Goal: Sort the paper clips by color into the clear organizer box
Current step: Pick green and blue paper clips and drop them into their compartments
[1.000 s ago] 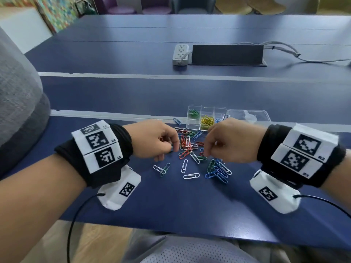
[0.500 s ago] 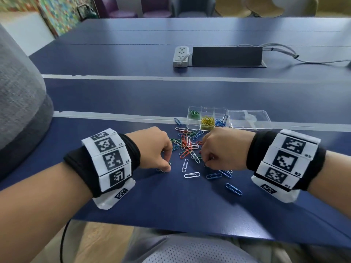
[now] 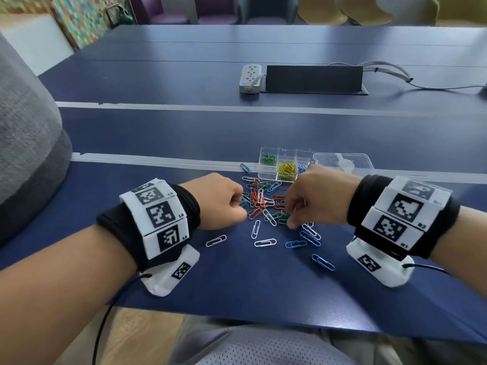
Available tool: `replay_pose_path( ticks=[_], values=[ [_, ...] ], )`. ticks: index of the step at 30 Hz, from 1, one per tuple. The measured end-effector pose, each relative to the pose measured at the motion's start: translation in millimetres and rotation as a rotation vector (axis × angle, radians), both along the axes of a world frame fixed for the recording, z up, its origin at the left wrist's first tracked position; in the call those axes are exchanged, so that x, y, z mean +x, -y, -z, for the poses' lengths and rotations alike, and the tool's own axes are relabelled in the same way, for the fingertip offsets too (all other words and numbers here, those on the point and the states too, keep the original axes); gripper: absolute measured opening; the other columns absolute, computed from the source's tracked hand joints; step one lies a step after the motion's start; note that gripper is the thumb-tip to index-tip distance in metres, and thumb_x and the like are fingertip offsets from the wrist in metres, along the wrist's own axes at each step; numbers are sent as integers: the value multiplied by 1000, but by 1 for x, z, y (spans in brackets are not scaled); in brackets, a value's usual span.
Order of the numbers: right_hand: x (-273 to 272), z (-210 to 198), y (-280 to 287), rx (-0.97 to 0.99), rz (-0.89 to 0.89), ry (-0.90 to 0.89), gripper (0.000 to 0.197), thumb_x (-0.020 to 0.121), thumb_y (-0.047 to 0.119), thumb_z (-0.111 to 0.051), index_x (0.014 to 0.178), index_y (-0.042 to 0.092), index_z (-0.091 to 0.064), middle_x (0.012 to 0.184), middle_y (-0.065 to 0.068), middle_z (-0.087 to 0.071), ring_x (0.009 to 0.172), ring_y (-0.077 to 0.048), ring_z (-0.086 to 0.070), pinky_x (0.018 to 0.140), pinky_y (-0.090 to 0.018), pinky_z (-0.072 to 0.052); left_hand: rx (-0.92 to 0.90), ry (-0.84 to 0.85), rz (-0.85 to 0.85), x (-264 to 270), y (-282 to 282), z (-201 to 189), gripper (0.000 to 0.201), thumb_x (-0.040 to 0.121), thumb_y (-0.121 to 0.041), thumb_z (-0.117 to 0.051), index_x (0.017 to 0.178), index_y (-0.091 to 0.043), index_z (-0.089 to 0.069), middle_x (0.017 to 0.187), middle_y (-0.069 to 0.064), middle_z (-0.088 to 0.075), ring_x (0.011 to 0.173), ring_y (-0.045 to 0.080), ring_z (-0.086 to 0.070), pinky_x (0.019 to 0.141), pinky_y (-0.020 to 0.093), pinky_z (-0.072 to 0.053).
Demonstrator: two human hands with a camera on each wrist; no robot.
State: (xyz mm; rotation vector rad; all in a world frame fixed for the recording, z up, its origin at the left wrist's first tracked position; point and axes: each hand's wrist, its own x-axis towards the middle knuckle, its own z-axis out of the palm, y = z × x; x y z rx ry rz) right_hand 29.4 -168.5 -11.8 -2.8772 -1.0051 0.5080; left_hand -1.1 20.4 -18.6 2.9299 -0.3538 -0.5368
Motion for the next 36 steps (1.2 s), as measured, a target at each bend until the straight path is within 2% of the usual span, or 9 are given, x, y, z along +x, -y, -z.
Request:
replay_pose_path(
  ticks=[7,11,14,17,23,27,30,33,36],
  values=[
    [-7,5,-6,-50,-56,32,16,79,26,-62,87,19,-74,83,0,-73,82,-24,-68,74,-31,-57,-173,-37,-131,15,5,-5,37,95,-26,-35,59,-18,-30,58,-1,-35,57,15,-32,53,28,-27],
    [-8,6,-6,-3,-50,52,20,77,19,-55,87,18,-72,75,0,-69,77,-25,-65,70,-26,-54,-183,-56,-102,15,2,3,16,99,-27,-40,87,-18,-47,68,-10,-43,74,17,-43,70,25,-32],
    [-4,4,-2,83,28,25,30,78,18,-57,102,26,-72,56,9,-50,61,-12,-50,67,-17,-40,-231,-65,-107,14,1,4,18,98,-15,-42,104,-17,-58,68,-15,-44,76,14,-45,73,20,-33],
    [0,2,3,204,128,-25,27,78,18,-60,99,27,-74,54,17,-50,55,1,-48,61,-13,-38,-193,-52,-76,14,3,3,25,94,-11,-40,98,-18,-65,66,-14,-47,66,6,-45,58,12,-34],
    [-5,3,4,196,135,23,22,80,14,-53,93,19,-70,66,7,-59,63,-12,-51,62,-15,-42,-67,79,-28,13,9,5,13,84,-33,-60,88,-24,-68,63,-16,-43,74,11,-45,70,20,-35],
    [-11,3,-1,83,89,87,26,83,20,-48,79,5,-69,68,-12,-62,64,-27,-50,66,-25,-50,-18,110,8,13,13,4,17,79,-41,-65,87,-27,-71,64,-17,-40,81,16,-51,81,29,-49],
    [-13,3,-8,-16,50,22,25,84,33,-62,75,11,-68,64,-3,-53,72,-26,-57,70,-27,-50,17,117,6,11,18,2,19,80,-38,-64,91,-25,-72,73,-9,-48,90,20,-58,79,30,-48],
    [-12,3,-13,-22,30,8,17,86,27,-61,80,14,-71,72,-3,-55,81,-27,-61,70,-26,-49,50,157,20,9,23,3,21,81,-36,-61,95,-25,-72,92,-2,-62,99,23,-60,79,32,-48],
    [-14,5,-16,-25,10,35,33,83,19,-55,52,16,-44,57,1,-43,68,-29,-51,55,-20,-39,84,182,36,6,27,4,22,82,-35,-59,96,-23,-69,102,1,-65,102,26,-60,82,34,-49]
  ],
)
